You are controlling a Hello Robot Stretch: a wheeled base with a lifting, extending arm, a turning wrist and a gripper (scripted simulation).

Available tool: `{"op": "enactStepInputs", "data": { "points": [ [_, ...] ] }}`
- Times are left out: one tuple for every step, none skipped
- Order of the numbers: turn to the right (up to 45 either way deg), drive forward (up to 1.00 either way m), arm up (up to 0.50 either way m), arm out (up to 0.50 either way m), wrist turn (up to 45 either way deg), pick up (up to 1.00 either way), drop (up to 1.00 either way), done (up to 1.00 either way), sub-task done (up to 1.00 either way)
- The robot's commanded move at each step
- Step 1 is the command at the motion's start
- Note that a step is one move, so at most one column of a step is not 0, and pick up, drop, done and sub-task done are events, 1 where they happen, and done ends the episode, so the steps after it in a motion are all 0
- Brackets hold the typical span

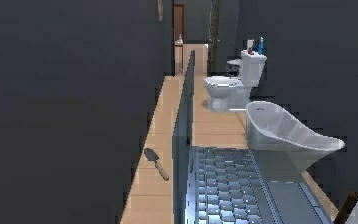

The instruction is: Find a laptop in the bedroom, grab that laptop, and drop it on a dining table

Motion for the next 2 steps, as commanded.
{"op": "enactStepInputs", "data": {
  "points": [
    [0.0,1.0,0.0,0.0,0.0,0.0,0.0,0.0,0.0],
    [0.0,1.0,0.0,0.0,0.0,0.0,0.0,0.0,0.0]
  ]
}}
